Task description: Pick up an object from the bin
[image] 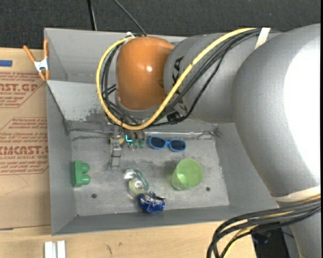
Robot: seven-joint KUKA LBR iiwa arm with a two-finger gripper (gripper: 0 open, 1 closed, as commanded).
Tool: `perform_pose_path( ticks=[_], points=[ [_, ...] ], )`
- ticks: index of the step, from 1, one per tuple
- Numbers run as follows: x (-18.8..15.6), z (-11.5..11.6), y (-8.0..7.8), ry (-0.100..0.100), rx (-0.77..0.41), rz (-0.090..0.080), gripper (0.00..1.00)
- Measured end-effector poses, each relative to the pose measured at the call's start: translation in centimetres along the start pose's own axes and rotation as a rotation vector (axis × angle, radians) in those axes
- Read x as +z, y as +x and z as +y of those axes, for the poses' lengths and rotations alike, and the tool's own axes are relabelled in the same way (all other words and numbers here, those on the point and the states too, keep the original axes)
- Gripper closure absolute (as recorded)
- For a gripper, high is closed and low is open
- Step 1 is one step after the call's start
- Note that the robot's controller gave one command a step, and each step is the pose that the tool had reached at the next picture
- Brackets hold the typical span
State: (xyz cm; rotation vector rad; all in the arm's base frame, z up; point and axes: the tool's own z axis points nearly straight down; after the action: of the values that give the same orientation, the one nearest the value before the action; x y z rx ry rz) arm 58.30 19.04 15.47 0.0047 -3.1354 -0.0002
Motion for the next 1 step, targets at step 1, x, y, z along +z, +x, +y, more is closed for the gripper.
perform_pose_path(
  ticks=[1],
  points=[
    [8.39,4.95,2.74,0.001,0.107,0.002,0.00]
  ],
)
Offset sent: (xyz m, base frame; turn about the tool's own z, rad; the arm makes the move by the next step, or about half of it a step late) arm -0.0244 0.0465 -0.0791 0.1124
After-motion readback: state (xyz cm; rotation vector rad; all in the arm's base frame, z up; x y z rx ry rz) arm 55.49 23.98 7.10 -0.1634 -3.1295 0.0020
